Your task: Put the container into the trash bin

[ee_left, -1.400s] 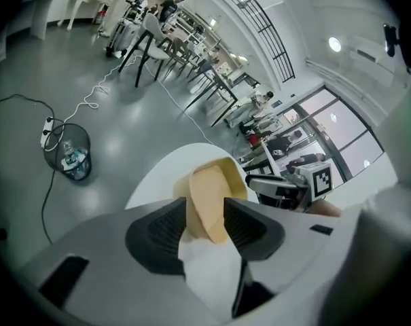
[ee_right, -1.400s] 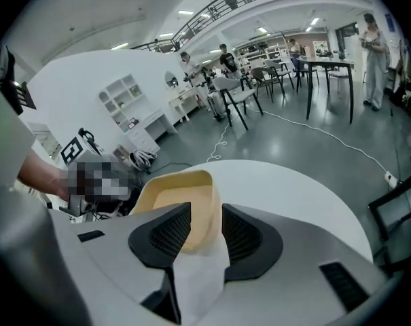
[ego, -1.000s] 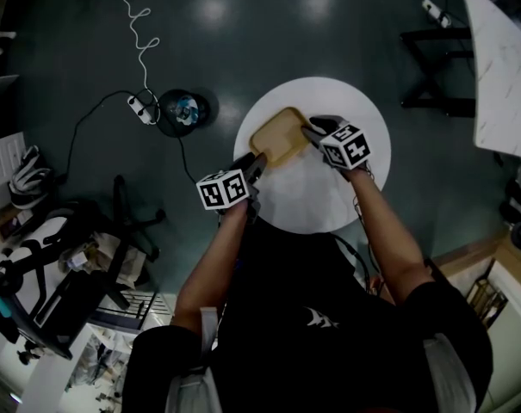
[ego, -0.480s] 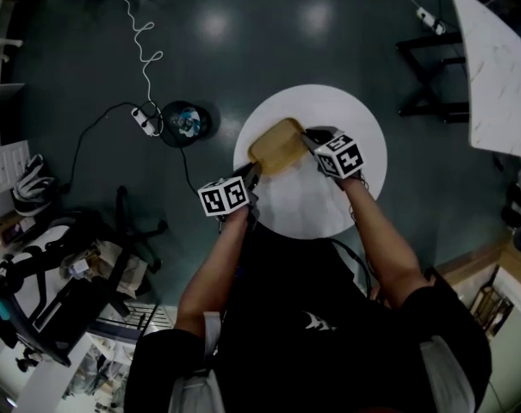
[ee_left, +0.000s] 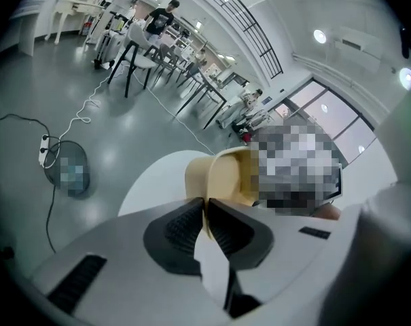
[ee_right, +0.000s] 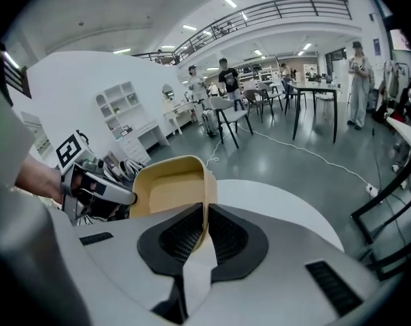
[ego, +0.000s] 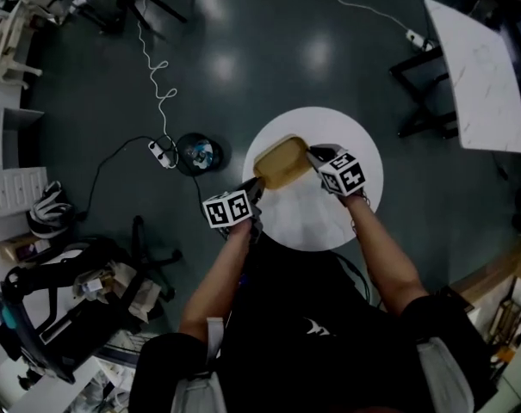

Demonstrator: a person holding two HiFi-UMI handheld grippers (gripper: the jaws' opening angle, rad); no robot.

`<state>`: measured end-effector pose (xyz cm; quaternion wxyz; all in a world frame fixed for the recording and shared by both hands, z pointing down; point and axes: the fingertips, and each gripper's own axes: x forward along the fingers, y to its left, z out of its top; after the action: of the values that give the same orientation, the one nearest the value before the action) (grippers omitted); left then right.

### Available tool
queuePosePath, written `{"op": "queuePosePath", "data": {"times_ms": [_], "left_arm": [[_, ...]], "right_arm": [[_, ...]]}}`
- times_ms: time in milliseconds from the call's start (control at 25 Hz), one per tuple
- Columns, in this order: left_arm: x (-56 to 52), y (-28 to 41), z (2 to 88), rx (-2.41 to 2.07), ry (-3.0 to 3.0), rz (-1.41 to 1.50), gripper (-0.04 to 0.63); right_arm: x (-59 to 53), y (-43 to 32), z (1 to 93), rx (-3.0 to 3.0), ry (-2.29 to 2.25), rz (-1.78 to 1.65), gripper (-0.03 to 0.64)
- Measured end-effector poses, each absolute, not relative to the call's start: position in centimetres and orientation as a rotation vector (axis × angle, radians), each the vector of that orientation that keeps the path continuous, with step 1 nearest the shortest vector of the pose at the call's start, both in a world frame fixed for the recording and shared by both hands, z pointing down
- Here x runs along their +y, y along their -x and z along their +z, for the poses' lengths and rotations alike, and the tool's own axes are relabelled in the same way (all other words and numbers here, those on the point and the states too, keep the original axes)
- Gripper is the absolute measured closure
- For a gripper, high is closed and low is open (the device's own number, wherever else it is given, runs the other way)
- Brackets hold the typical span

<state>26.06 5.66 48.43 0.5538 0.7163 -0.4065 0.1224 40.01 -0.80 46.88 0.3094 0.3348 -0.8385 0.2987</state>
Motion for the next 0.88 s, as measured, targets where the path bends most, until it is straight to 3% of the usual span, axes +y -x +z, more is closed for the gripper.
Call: {"op": "queuePosePath", "data": {"times_ms": [880], "left_arm": [[0.4,-23.3,32.2,-0.932,-2.095,0.144,0.575]], "right_arm": [[-0.7,-38.4,28.6,-2.399,-1.217,0.445,0.565]]}}
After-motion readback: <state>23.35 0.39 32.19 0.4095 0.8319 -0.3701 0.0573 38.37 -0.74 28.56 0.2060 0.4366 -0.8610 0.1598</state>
